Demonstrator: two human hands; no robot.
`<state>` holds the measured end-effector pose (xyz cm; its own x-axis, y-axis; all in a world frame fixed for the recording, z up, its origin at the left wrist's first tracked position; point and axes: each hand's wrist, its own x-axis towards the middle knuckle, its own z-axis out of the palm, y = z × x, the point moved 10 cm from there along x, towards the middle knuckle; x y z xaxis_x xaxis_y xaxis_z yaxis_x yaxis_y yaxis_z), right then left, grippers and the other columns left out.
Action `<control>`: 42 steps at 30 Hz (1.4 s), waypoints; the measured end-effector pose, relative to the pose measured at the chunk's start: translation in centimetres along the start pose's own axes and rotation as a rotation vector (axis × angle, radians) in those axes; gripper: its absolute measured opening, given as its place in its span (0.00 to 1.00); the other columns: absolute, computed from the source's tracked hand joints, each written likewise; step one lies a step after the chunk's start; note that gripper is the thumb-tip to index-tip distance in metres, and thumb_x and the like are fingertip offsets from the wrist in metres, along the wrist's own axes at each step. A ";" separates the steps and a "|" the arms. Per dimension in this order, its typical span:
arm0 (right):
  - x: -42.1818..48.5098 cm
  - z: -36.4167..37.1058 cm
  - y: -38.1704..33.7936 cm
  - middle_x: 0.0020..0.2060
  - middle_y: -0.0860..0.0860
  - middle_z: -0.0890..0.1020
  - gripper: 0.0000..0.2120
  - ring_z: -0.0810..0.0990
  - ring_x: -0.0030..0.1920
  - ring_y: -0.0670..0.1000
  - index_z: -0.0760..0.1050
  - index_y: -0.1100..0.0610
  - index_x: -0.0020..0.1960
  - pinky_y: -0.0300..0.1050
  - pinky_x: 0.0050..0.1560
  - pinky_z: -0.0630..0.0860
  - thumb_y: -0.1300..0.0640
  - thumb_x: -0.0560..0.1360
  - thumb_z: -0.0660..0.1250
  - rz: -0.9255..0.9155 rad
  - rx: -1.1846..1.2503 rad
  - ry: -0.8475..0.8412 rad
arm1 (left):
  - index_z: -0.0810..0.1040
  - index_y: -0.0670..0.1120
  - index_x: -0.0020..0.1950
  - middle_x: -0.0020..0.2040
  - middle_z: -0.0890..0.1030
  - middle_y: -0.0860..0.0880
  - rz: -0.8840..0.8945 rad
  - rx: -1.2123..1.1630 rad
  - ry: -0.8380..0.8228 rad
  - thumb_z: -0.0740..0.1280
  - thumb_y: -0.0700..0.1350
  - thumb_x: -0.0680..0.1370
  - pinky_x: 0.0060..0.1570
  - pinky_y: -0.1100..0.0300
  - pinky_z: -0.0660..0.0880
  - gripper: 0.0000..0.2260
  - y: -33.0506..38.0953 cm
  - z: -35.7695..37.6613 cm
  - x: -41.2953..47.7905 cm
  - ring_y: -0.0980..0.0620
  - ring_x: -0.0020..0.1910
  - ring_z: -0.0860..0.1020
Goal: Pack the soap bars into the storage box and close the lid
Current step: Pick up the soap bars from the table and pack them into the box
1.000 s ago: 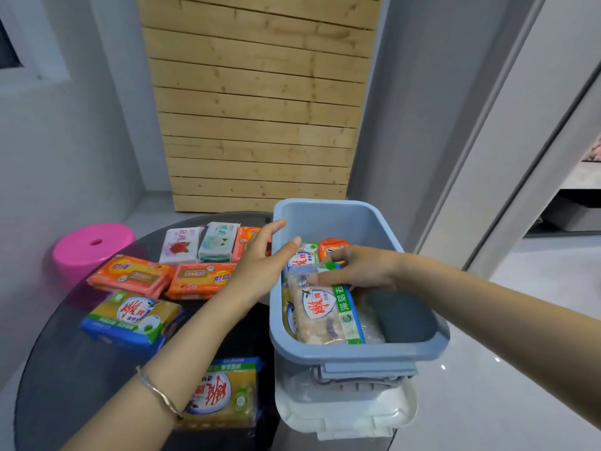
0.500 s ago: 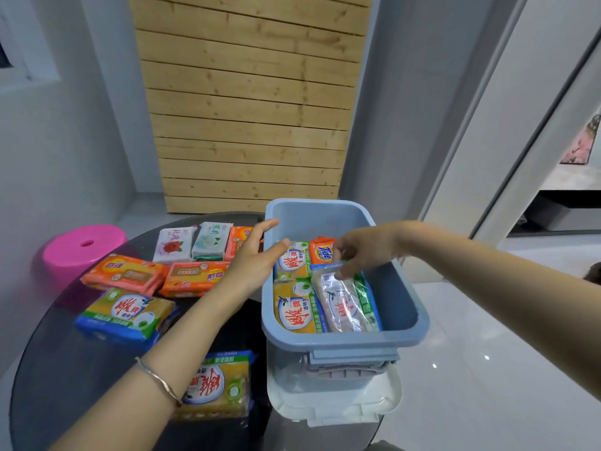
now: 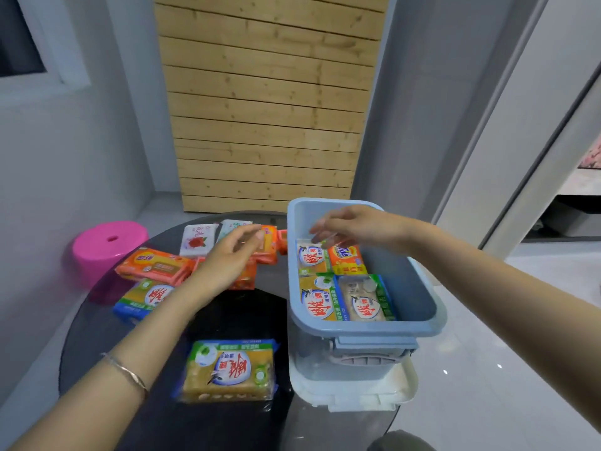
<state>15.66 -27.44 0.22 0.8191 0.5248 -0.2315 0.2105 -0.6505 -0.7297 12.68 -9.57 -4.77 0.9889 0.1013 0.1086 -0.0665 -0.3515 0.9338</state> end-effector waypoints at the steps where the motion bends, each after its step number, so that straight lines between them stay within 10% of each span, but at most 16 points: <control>1: 0.3 1.0 -1.3 0.52 0.50 0.84 0.13 0.81 0.49 0.46 0.79 0.54 0.55 0.40 0.56 0.75 0.51 0.80 0.58 -0.036 0.086 -0.017 | 0.74 0.52 0.65 0.61 0.75 0.54 -0.007 0.050 -0.003 0.61 0.52 0.79 0.54 0.65 0.66 0.15 -0.8 -1.6 -0.2 0.57 0.58 0.73; 10: 3.3 11.9 -9.2 0.44 0.48 0.80 0.06 0.77 0.44 0.45 0.78 0.54 0.51 0.33 0.45 0.72 0.54 0.77 0.65 -0.095 0.073 -0.141 | 0.69 0.47 0.70 0.70 0.71 0.47 -0.148 0.649 -0.186 0.69 0.62 0.69 0.69 0.49 0.64 0.34 -12.2 -11.3 -3.5 0.47 0.69 0.69; 20: 1.5 23.0 -1.6 0.59 0.53 0.80 0.31 0.80 0.57 0.54 0.74 0.58 0.64 0.50 0.61 0.77 0.44 0.66 0.75 0.179 -0.478 -0.435 | 0.66 0.54 0.67 0.65 0.66 0.45 -0.120 1.121 -0.279 0.67 0.70 0.63 0.61 0.51 0.65 0.37 -14.5 -11.3 -4.3 0.45 0.63 0.63; 26: 1.3 22.5 -2.1 0.51 0.53 0.82 0.27 0.81 0.49 0.54 0.75 0.57 0.55 0.50 0.50 0.80 0.44 0.62 0.75 0.036 -0.655 -0.198 | 0.68 0.51 0.46 0.44 0.80 0.53 -0.025 0.784 -0.098 0.74 0.63 0.59 0.37 0.58 0.72 0.25 -13.0 -11.6 -6.4 0.53 0.45 0.76; 32: -0.2 14.6 -7.2 0.37 0.44 0.86 0.19 0.84 0.39 0.42 0.81 0.53 0.44 0.34 0.38 0.78 0.39 0.62 0.74 -0.059 -0.043 0.089 | 0.71 0.51 0.48 0.39 0.80 0.58 -0.200 0.188 0.236 0.76 0.64 0.56 0.31 0.61 0.72 0.29 -10.9 -14.7 -5.9 0.58 0.37 0.79; 36: -0.5 6.0 -7.7 0.40 0.53 0.87 0.33 0.84 0.39 0.48 0.82 0.57 0.49 0.46 0.45 0.81 0.33 0.55 0.72 0.037 0.214 0.230 | 0.78 0.48 0.39 0.23 0.79 0.55 -0.238 -0.250 0.225 0.68 0.72 0.54 0.19 0.70 0.67 0.30 -6.7 -12.5 -4.0 0.60 0.20 0.76; 42: 0.7 -2.0 -0.1 0.42 0.53 0.83 0.28 0.82 0.41 0.51 0.76 0.57 0.55 0.43 0.37 0.78 0.36 0.67 0.68 0.312 0.328 0.401 | 0.78 0.51 0.56 0.50 0.85 0.47 -0.327 -0.555 -0.021 0.70 0.72 0.49 0.53 0.51 0.79 0.42 -2.6 -4.7 -1.4 0.47 0.48 0.84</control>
<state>17.27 -28.15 1.39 0.9665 0.0473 -0.2522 -0.1950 -0.5036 -0.8416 10.89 -4.47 -5.71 0.9718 0.1019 -0.2127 0.1852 0.2284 0.9558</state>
